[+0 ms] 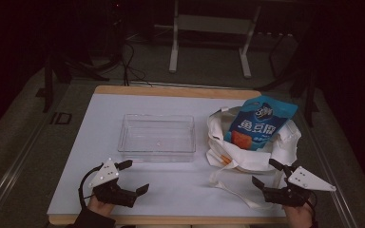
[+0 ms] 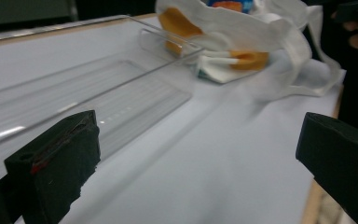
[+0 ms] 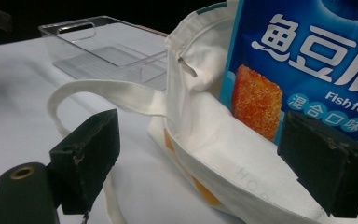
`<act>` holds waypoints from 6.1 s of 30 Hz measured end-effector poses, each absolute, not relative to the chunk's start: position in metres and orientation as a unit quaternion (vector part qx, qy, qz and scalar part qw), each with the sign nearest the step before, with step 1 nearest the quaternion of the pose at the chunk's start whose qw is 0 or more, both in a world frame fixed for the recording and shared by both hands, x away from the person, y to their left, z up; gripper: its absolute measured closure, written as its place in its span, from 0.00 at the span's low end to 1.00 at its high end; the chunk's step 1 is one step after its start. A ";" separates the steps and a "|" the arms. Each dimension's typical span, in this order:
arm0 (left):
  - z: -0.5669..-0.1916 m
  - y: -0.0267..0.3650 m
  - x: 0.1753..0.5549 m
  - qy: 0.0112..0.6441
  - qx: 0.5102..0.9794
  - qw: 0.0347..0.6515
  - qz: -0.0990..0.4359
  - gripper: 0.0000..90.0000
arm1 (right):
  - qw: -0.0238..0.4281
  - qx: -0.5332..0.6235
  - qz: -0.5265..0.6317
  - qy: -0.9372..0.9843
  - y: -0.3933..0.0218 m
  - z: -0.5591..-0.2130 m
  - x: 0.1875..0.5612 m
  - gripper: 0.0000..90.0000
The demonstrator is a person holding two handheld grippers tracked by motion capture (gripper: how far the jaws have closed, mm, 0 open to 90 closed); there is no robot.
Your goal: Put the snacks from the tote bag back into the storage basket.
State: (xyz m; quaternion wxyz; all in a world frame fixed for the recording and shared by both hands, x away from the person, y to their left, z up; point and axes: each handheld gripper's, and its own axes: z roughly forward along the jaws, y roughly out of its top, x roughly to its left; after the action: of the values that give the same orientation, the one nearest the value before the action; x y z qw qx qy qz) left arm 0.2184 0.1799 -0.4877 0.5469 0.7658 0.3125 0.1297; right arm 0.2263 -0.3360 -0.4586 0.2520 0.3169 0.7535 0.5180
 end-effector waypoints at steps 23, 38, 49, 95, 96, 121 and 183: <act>-0.457 0.142 0.227 0.247 0.795 0.549 0.079 0.00 | 0.217 0.282 0.507 0.785 -0.350 -0.437 0.218 0.13; -0.435 0.100 0.262 0.201 0.803 0.558 0.068 0.00 | 0.228 0.250 0.520 0.784 -0.351 -0.413 0.231 0.15; -0.412 0.068 0.290 0.168 0.806 0.564 0.071 0.00 | 0.241 0.246 0.521 0.781 -0.359 -0.397 0.246 0.15; -0.412 -0.078 0.418 0.164 0.829 0.529 0.080 0.18 | 0.257 0.315 0.475 0.781 -0.406 -0.407 0.333 0.21; -0.412 -0.080 0.418 0.169 0.827 0.528 0.087 0.22 | 0.255 0.316 0.471 0.783 -0.406 -0.408 0.337 0.21; -0.416 -0.109 0.432 0.148 0.849 0.503 0.068 0.73 | 0.233 0.304 0.452 0.806 -0.396 -0.419 0.380 0.66; -0.294 -0.079 0.397 0.117 0.843 0.511 0.119 1.00 | 0.239 0.230 0.492 0.805 -0.362 -0.301 0.350 0.98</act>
State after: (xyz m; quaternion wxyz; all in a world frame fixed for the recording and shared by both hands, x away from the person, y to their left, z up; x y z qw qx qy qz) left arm 0.3974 -0.0792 -0.2937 0.5113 0.8429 0.1173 0.1194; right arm 0.3499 -0.3622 -0.3013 0.2394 0.2300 0.8049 0.4919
